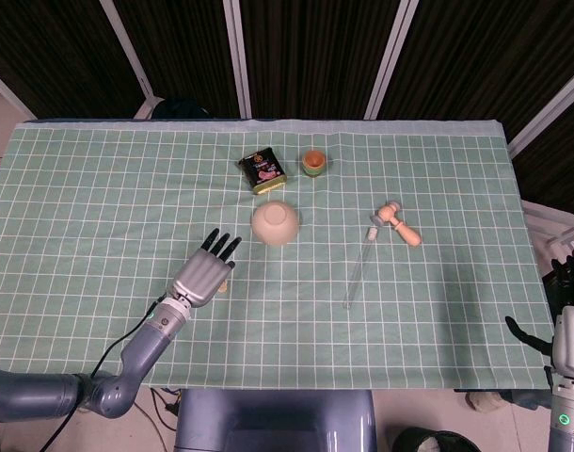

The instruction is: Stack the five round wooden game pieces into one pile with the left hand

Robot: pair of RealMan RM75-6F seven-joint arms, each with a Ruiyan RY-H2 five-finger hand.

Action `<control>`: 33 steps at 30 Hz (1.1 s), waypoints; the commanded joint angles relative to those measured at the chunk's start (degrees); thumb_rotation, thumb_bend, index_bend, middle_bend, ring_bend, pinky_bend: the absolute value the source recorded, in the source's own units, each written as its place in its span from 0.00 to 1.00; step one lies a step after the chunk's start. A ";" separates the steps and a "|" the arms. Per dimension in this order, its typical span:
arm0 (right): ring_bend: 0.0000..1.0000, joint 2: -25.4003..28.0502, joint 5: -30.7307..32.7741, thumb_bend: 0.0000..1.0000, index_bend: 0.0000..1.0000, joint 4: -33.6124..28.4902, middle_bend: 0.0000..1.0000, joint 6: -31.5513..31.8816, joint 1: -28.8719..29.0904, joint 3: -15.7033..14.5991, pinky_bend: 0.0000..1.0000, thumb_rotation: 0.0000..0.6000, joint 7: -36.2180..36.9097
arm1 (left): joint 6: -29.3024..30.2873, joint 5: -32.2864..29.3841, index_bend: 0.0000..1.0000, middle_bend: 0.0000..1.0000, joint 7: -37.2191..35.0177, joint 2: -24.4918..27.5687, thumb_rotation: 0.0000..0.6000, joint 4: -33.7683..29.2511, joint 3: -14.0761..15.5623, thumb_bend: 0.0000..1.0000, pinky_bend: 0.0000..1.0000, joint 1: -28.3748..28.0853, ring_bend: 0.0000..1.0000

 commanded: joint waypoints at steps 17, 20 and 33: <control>0.00 0.01 0.14 0.23 0.09 0.04 0.01 -0.02 0.00 0.09 0.00 1.00 0.10 | 1.00 0.43 0.46 0.02 0.48 -1.91 1.00 2.61 0.94 0.30 0.00 -0.60 0.00; 0.00 0.01 0.19 0.23 0.09 0.05 0.01 -0.07 0.01 0.09 0.00 1.00 0.09 | 0.86 0.29 0.46 0.02 0.56 -2.05 1.00 2.84 0.99 0.30 0.00 -0.72 0.00; 0.00 0.01 0.17 0.23 0.09 0.05 0.01 0.06 -0.01 0.14 0.00 1.00 0.11 | 1.03 0.78 0.45 0.02 0.36 -2.39 1.00 2.85 1.22 0.30 0.00 -0.88 0.00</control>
